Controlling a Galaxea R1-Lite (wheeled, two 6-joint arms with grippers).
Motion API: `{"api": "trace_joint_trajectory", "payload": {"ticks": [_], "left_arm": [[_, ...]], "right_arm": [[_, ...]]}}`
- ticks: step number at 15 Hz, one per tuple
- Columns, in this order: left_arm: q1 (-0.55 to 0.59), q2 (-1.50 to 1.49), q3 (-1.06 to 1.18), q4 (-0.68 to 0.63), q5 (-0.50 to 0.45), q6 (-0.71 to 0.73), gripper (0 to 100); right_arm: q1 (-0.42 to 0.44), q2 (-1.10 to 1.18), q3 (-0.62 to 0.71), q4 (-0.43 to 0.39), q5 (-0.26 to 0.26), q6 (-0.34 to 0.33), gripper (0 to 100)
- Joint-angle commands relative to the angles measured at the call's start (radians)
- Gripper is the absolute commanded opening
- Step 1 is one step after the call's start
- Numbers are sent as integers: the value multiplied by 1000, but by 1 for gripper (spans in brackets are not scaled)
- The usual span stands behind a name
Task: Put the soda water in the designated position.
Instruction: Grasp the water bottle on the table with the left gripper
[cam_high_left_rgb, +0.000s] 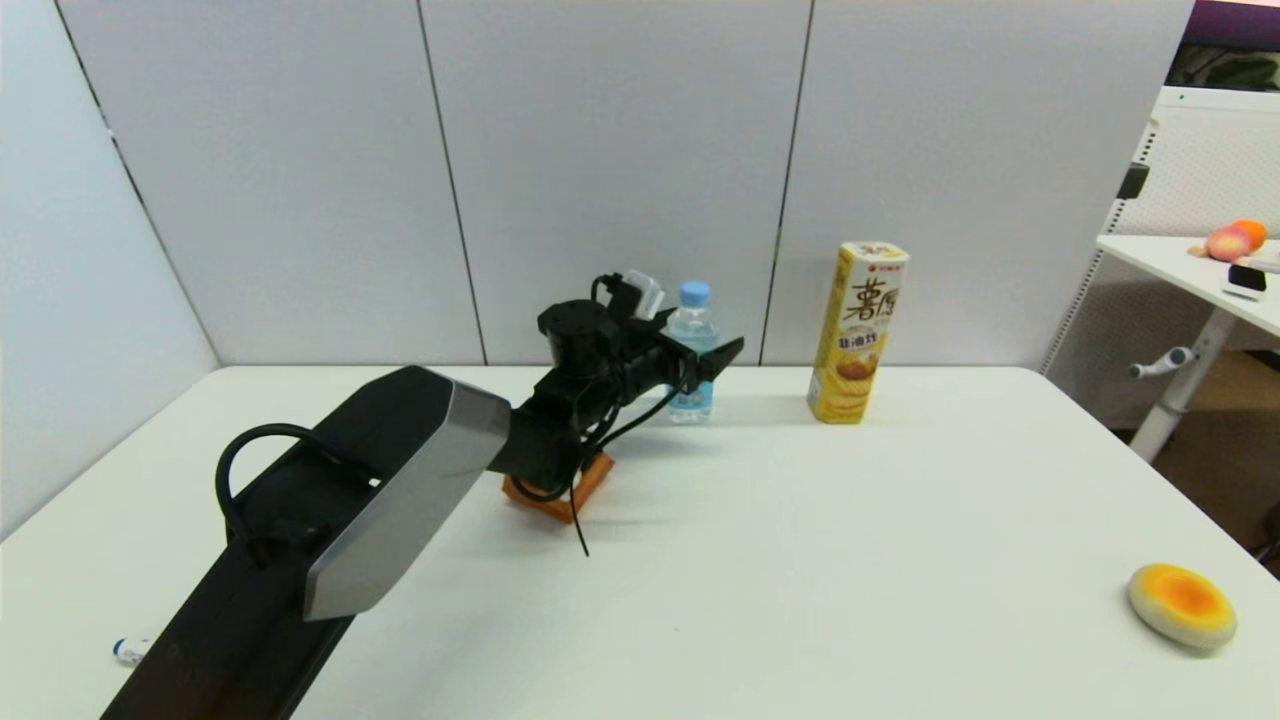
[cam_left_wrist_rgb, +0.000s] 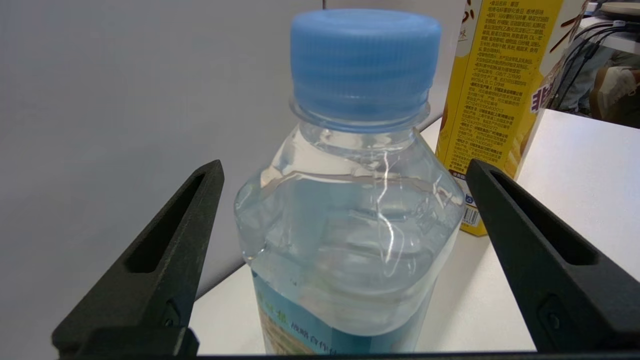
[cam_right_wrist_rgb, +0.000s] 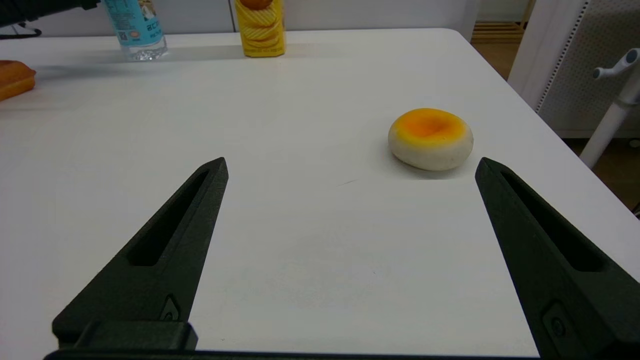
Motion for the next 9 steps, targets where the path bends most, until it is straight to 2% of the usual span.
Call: {"api": "trace_joint_trajectory", "payload": {"ticks": [1, 9], "left_arm": [[-3, 15, -15, -6, -2, -1, 100], [-7, 28, -47, 0, 3, 1, 100]], "right_arm": [[0, 0, 0, 0, 0, 0, 100], [0, 0, 0, 0, 0, 0, 100]]}}
